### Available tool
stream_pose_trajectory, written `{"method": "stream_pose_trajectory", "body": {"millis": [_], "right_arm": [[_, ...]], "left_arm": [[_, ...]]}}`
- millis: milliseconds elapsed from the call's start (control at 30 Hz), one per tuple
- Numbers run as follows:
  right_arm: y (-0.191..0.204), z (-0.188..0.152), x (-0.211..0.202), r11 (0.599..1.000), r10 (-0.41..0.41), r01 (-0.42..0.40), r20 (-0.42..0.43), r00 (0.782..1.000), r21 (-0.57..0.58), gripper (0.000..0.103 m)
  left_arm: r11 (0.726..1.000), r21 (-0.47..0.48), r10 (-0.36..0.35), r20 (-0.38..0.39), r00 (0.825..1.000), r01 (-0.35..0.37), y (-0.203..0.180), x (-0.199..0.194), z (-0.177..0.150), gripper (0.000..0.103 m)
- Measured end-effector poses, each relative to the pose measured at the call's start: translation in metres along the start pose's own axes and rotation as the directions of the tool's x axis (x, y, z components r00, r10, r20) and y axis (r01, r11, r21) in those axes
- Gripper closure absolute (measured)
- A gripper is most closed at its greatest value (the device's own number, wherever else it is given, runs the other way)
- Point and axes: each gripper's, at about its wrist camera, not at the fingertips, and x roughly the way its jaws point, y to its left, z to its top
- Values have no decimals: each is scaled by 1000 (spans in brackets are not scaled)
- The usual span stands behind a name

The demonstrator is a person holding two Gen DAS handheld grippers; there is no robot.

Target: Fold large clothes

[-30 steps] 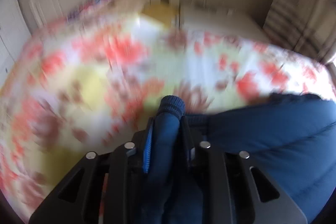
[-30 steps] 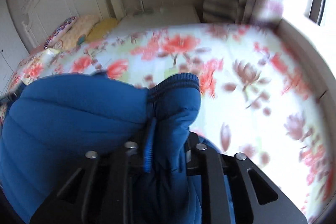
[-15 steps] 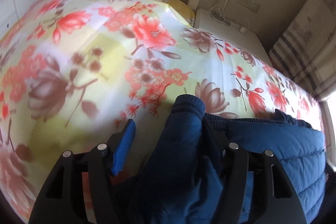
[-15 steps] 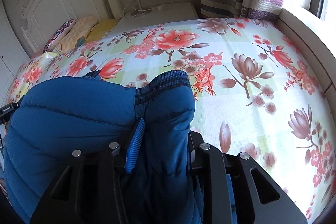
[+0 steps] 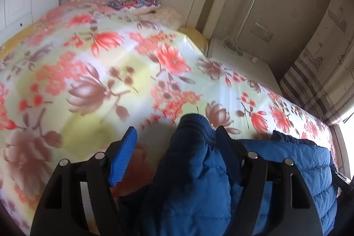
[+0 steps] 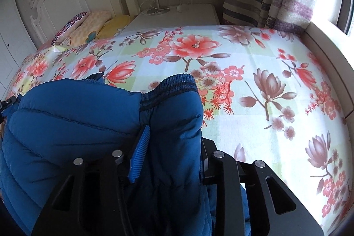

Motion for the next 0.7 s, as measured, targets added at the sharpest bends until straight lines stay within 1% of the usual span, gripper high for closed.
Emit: {"method": "stream_pose_trajectory", "body": {"millis": [33, 67, 100, 133, 200, 233, 267, 333, 367, 400, 433, 467, 500, 533, 567, 600, 633, 667, 700], "right_arm": [[5, 0, -12, 1000, -12, 13, 30, 999, -16, 84], [8, 0, -22, 1000, -14, 15, 42, 999, -11, 86], [9, 0, -33, 1000, -11, 11, 53, 999, 3, 87], [8, 0, -41, 1000, -13, 12, 56, 998, 13, 87], [5, -3, -47, 999, -50, 50, 18, 999, 7, 87], [3, -7, -42, 998, -66, 66, -11, 998, 0, 87], [1, -10, -35, 998, -61, 61, -38, 997, 2, 87], [-8, -16, -25, 999, -6, 7, -51, 999, 34, 85], [-14, -16, -29, 997, -10, 13, -50, 999, 73, 82], [-18, -16, -38, 993, -40, 45, -45, 998, 105, 81], [-18, -15, -47, 990, -70, 74, -34, 997, 119, 79], [-12, -15, -69, 988, -117, 114, 19, 993, 107, 78], [-4, -14, -85, 989, -124, 117, 73, 990, 86, 78], [4, -13, -97, 992, -111, 105, 109, 988, 67, 77], [23, -12, -109, 998, -64, 62, 142, 988, 21, 66], [37, -11, -111, 999, -31, 34, 145, 989, -18, 54], [60, -10, -109, 997, -4, 15, 136, 991, -80, 25], [79, -8, -105, 991, -1, 19, 136, 991, -133, 10], [97, -6, -101, 982, -1, 28, 146, 989, -187, 10]], "left_arm": [[1000, 21, 8, 35, 999, -9, -3, -11, 1, 30], [999, 47, 3, 67, 998, -6, -8, -22, 3, 29], [997, 72, -4, 88, 996, -2, -13, -30, 5, 26], [994, 105, -9, 109, 994, -2, -18, -39, 6, 24], [984, 176, -12, 141, 990, -13, -31, -55, 10, 23], [979, 204, -13, 152, 988, -18, -38, -61, 10, 20], [971, 237, -18, 165, 986, -22, -48, -67, 10, 19], [961, 277, -29, 165, 986, -18, -61, -73, 7, 16], [952, 304, -28, 152, 988, -20, -70, -76, 3, 16], [946, 323, -33, 144, 989, -16, -76, -77, -1, 16], [938, 347, -48, 137, 989, -3, -83, -81, -5, 14], [923, 384, -72, 125, 990, 19, -91, -87, -12, 12], [913, 407, -83, 119, 989, 27, -96, -88, -16, 8], [901, 433, -88, 116, 989, 30, -105, -91, -23, 5], [889, 457, -95, 113, 989, 33, -114, -94, -29, 4], [881, 472, -96, 111, 989, 33, -122, -93, -34, 3], [874, 485, -92, 111, 990, 27, -131, -93, -38, 3], [869, 495, -82, 113, 990, 16, -140, -90, -41, 3], [865, 501, -66, 115, 991, 0, -150, -85, -43, 3]]}}
